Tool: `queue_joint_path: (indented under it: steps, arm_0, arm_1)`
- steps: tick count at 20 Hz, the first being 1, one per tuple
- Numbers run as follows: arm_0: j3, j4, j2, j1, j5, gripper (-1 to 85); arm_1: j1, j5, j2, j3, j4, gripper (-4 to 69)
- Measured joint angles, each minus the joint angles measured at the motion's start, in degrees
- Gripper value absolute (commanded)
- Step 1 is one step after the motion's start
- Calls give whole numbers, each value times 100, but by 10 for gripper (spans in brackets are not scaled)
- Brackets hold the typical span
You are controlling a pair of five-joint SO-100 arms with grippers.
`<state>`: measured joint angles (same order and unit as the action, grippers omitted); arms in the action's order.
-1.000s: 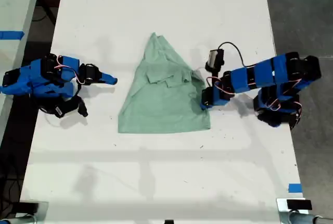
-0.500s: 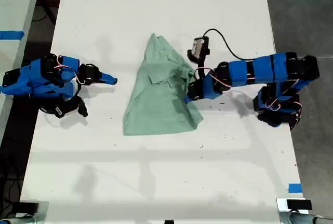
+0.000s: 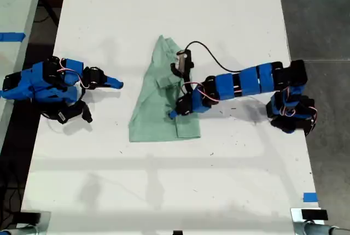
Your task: Fold t shirt
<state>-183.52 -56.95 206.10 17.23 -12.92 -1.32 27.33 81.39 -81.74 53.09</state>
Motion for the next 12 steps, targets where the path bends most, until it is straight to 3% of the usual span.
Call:
queue_joint_path:
  steps: [2, 3, 4, 7, 9, 12]
  arm_0:
    - [0, 0, 0, 0, 0, -1]
    - [0, 0, 0, 0, 0, -1]
    - [0, 0, 0, 0, 0, -1]
    - [0, 0, 0, 0, 0, -1]
    - [0, 0, 0, 0, 0, -1]
    - [0, 0, 0, 0, 0, -1]
  arm_1:
    - [9, 70, 0, 316, 448, 187]
    - [9, 97, 123, 334, 721, 51]
    - [9, 97, 325, 334, 1011, 4]
    - [-158, 9, 1608, -492, 1600, 4]
    - [-422, -167, 2900, -1925, 1450, 5]
    - [-642, -334, 5379, -4834, 668, 5]
